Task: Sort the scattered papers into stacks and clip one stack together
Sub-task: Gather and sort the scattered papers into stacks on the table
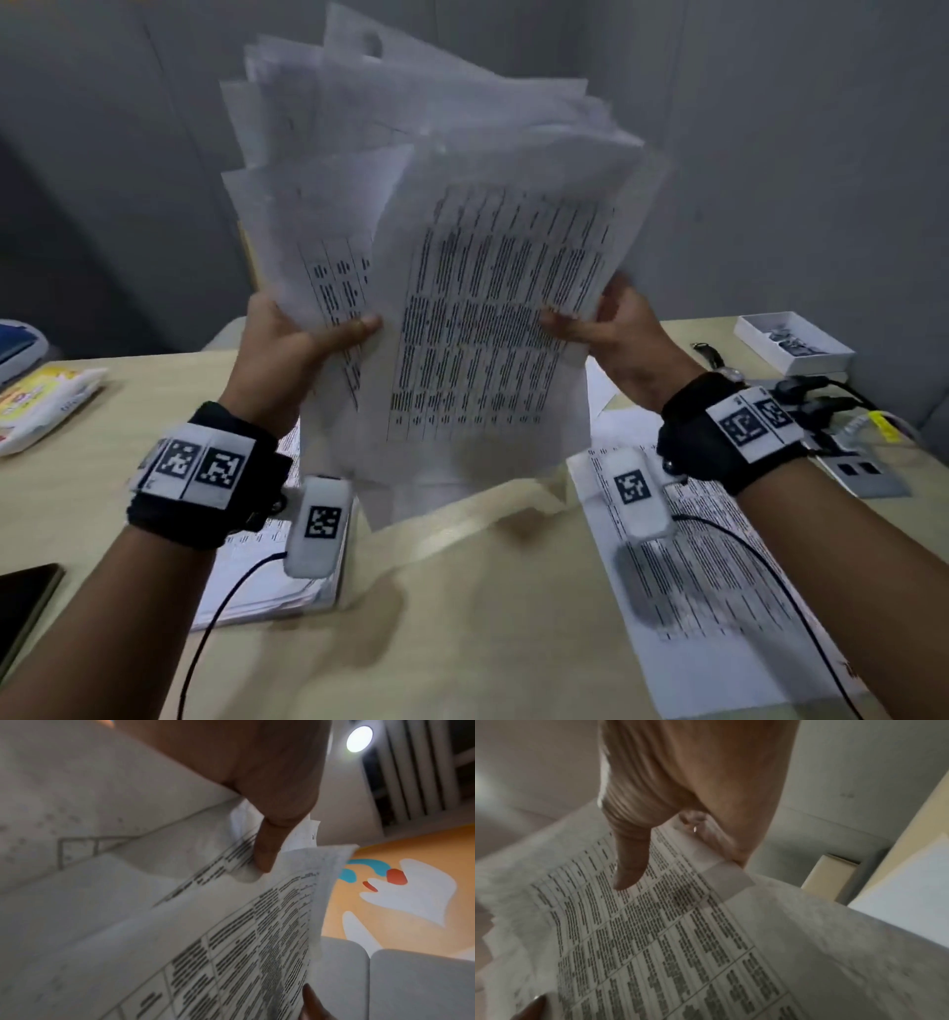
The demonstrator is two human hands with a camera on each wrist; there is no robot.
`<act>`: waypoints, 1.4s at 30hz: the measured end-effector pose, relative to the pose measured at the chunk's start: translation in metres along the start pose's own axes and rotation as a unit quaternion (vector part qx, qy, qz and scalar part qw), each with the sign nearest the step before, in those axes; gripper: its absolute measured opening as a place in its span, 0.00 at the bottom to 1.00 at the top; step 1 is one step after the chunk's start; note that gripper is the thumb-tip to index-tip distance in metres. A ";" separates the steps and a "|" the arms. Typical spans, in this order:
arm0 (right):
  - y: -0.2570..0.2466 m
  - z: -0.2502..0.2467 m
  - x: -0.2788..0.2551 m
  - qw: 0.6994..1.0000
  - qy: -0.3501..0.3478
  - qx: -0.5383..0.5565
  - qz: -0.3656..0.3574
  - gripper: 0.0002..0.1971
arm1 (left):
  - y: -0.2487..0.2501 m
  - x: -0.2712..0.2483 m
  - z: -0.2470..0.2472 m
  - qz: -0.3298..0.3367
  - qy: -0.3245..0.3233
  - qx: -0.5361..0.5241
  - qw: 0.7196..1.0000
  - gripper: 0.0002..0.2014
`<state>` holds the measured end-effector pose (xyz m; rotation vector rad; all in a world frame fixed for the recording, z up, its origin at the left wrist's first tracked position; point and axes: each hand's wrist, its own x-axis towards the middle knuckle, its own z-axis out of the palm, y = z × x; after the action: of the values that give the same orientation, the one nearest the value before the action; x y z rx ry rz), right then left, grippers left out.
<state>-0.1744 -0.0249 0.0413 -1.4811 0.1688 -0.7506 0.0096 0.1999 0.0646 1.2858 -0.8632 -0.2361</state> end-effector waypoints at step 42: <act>-0.008 0.009 -0.001 0.989 0.135 -0.047 -0.043 0.27 | 0.000 0.009 0.057 0.012 -0.008 -0.063 0.998 0.16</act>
<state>-0.1736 -0.0163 0.0498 -1.4787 0.3517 -1.0245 -0.0230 0.1524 0.0704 1.1570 -0.8636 -0.2783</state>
